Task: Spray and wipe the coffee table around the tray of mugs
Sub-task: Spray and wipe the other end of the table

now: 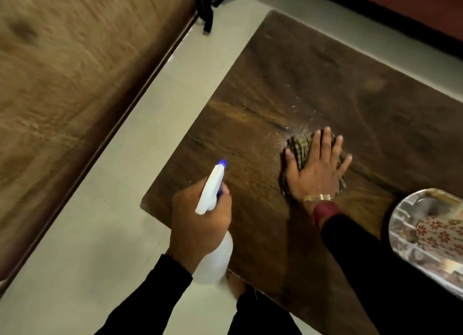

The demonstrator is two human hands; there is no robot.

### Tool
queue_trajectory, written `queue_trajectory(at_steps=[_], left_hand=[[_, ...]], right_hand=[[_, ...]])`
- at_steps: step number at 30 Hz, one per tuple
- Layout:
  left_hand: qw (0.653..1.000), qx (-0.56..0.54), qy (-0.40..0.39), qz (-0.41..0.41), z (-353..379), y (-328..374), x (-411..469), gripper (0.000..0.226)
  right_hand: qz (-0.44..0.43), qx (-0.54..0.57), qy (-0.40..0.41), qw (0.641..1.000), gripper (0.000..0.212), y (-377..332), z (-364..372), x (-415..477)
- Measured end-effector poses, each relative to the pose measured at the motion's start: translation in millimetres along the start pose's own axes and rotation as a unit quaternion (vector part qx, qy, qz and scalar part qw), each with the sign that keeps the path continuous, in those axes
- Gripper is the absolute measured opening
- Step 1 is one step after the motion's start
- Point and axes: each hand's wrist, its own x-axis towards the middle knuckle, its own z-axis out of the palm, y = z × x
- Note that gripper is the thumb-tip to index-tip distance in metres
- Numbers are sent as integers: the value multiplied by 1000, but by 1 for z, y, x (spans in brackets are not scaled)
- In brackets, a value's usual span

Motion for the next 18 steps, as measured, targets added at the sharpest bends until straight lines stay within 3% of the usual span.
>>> queue_trajectory(at_steps=[4, 7, 10, 12, 15, 18], left_hand=[[995, 49, 58, -61, -7, -12, -23, 15], [990, 45, 58, -118, -2, -22, -26, 22], [990, 30, 86, -108, 1, -20, -25, 47], [986, 37, 114, -116, 0, -18, -21, 68], [981, -14, 98, -169, -3, -14, -14, 96], [984, 0, 101, -149, -2, -9, -14, 73]], right_hand=[[-72, -8, -4, 997, 89, -63, 7, 54], [-192, -32, -29, 980, 85, -93, 19, 39], [-347, -63, -61, 934, 81, -85, 26, -1], [-396, -77, -81, 911, 83, -59, 21, -13], [-317, -77, -72, 943, 85, -22, 2, 25], [-116, -56, -50, 990, 82, -33, -17, 111]])
